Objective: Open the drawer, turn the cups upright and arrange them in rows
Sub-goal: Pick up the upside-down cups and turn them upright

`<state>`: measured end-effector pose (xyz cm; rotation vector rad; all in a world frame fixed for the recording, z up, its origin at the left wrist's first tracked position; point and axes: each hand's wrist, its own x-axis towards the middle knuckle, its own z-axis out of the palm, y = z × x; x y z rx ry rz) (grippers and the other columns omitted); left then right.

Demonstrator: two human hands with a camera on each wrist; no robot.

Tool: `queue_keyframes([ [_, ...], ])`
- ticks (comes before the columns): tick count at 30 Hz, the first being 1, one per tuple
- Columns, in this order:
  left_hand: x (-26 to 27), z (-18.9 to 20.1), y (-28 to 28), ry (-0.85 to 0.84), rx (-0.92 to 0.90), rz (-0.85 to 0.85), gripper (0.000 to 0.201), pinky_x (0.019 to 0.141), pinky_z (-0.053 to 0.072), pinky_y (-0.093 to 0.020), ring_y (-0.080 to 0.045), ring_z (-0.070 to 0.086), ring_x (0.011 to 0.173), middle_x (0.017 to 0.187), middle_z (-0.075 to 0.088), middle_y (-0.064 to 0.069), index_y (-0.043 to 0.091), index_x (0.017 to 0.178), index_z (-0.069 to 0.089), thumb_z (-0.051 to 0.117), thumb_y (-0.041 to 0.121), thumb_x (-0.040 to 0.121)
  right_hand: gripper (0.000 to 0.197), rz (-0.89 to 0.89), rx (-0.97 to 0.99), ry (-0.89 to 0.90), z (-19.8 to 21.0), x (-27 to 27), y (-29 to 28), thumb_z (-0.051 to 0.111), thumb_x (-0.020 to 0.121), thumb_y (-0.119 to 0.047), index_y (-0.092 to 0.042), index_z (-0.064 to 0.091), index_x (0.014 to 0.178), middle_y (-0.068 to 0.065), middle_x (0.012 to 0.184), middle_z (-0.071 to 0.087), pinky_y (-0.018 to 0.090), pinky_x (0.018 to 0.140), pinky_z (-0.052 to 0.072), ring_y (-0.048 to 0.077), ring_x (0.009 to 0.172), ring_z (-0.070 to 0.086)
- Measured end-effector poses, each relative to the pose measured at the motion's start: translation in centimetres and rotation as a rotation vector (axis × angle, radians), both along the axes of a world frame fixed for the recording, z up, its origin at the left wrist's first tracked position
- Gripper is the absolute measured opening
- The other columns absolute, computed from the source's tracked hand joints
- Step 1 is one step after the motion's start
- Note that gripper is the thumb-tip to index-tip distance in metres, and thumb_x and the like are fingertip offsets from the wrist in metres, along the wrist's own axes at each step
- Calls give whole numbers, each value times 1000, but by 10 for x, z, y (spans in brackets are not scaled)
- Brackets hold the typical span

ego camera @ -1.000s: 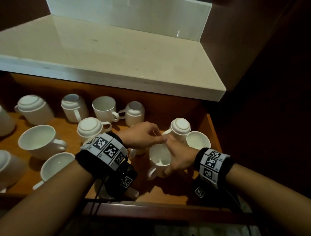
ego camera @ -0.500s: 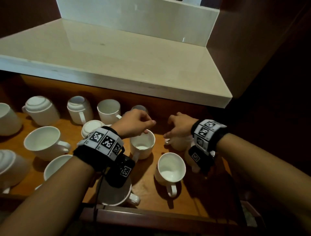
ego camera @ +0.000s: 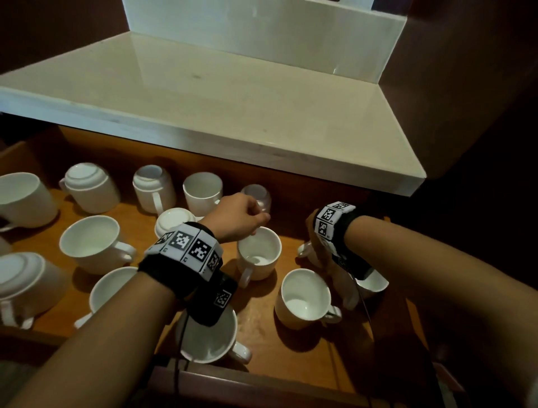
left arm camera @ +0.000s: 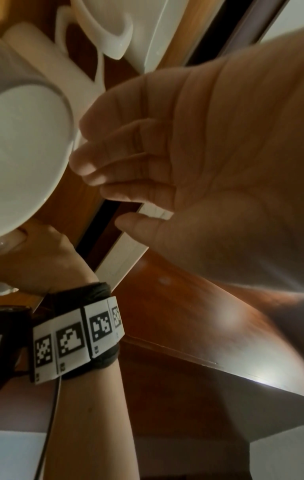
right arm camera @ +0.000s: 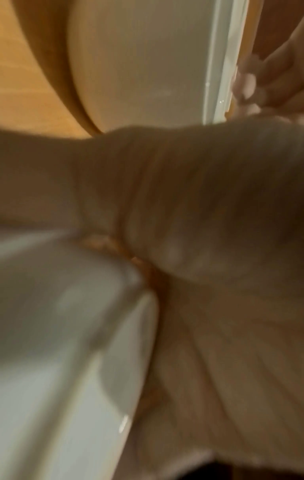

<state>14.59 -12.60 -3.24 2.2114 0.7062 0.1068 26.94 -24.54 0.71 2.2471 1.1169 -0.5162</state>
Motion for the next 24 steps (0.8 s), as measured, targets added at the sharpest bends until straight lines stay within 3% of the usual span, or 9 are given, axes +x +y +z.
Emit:
queue_keyframes([
  [2,0,0,0,9,14,2,21,77,49,-31,-11,63,74,77,72,-3,13,93,68,58,30,94,41,-13,-53,-28,-28,17,12,73,74,-48,-22,64,105,-2,96,60,17,66,41,13,90,53],
  [4,1,0,0,15,21,1,21,76,48,-28,-12,64,76,76,71,-2,13,93,69,57,31,94,71,-22,-3,11,-44,31,28,74,49,-62,-16,67,103,3,93,68,31,75,54,24,83,66],
  [5,2,0,0,18,20,-1,21,75,47,-27,-12,64,76,75,69,-1,14,93,69,57,31,94,77,-36,13,36,-45,34,30,74,46,-65,-15,66,105,5,96,69,33,74,56,26,84,67],
  [8,5,-2,1,36,21,-16,22,72,45,-27,-17,64,81,77,66,0,13,93,68,59,33,92,74,-47,228,128,-36,34,28,77,53,-60,-18,57,109,4,105,63,30,68,54,21,86,60],
  [12,8,-4,-3,46,66,-8,31,74,46,-26,-16,64,91,99,69,-3,15,109,65,62,38,89,82,-178,479,272,-32,45,21,80,61,-54,-17,48,127,0,113,55,29,77,50,18,94,53],
  [15,8,-3,-4,59,61,-16,61,82,48,-27,-18,61,106,119,62,-2,17,127,50,75,42,77,79,-218,654,460,-27,47,12,82,66,-41,-21,45,134,-4,116,55,27,81,47,15,103,55],
  [19,8,-5,-8,61,32,-74,104,98,49,-40,-20,52,121,134,49,0,23,142,30,89,38,57,64,-248,812,835,-20,43,1,85,67,-21,-21,56,125,-1,112,66,26,80,52,17,102,63],
  [22,10,-3,-6,-28,-99,-46,96,92,52,-39,-19,52,116,126,50,1,26,137,33,88,35,58,65,-264,853,1044,-17,36,-3,78,65,-14,-15,55,125,8,113,66,28,81,55,18,100,65],
  [24,10,0,0,-110,-154,7,91,84,52,-30,-17,53,111,120,52,3,23,131,40,90,29,56,70,-236,862,1041,-15,33,-2,79,66,-14,-12,53,131,12,120,64,37,92,54,24,108,62],
])
